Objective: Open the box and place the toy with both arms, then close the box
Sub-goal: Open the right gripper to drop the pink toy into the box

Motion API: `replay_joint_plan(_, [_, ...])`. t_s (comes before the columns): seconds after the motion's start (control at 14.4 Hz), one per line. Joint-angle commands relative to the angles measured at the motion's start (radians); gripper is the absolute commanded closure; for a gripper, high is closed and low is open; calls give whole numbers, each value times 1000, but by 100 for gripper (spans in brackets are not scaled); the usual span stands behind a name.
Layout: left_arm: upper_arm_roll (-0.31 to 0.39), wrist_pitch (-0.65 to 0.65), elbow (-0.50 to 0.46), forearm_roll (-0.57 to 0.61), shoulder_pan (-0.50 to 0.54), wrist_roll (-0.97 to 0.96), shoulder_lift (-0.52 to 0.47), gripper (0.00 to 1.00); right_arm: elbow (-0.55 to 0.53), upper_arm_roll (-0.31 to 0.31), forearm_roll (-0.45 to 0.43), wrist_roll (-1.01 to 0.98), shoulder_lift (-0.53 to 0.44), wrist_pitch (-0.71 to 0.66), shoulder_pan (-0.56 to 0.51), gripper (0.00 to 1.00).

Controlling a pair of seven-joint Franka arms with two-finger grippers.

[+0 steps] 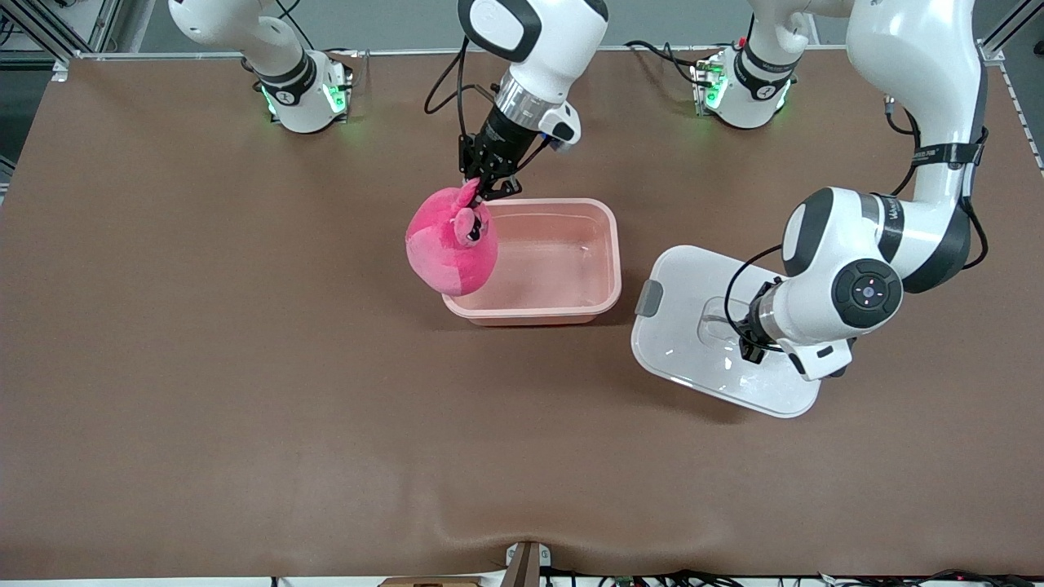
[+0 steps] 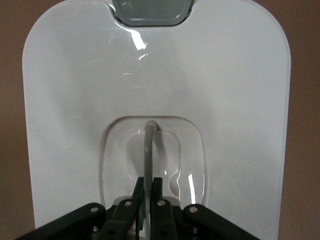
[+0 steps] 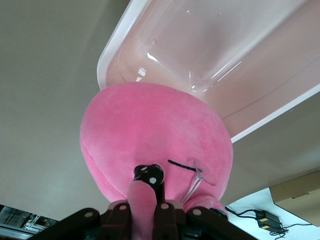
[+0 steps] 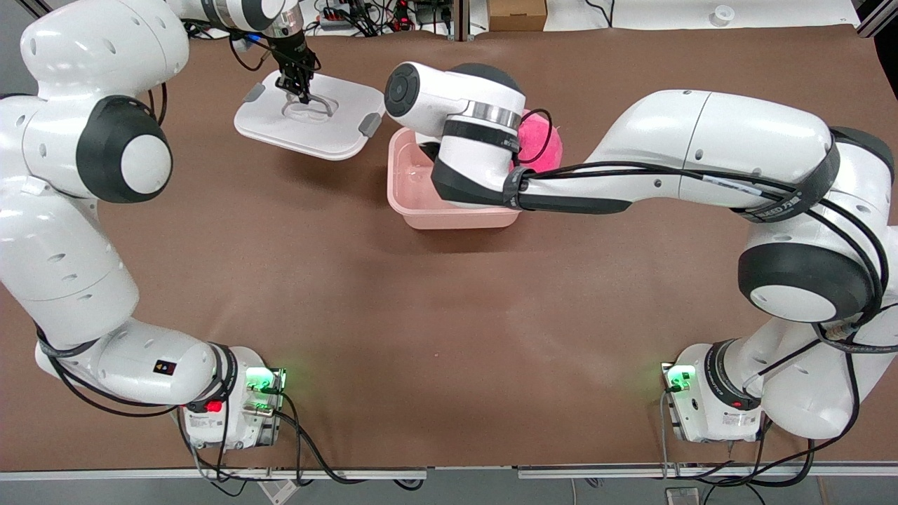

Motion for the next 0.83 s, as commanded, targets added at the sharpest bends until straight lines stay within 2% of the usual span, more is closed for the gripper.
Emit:
replay_joint_plan(0.0, [2, 4, -9, 16, -7, -4, -9, 100, 13, -10, -23, 40, 13, -15, 18, 1])
replay_joint_plan(0.56, [2, 10, -8, 16, -15, -9, -4, 100, 105, -13, -10, 43, 9, -29, 9, 0])
replay_joint_plan(0.76, [0, 10, -8, 16, -15, -9, -1, 100, 104, -21, 15, 143, 6, -50, -24, 0])
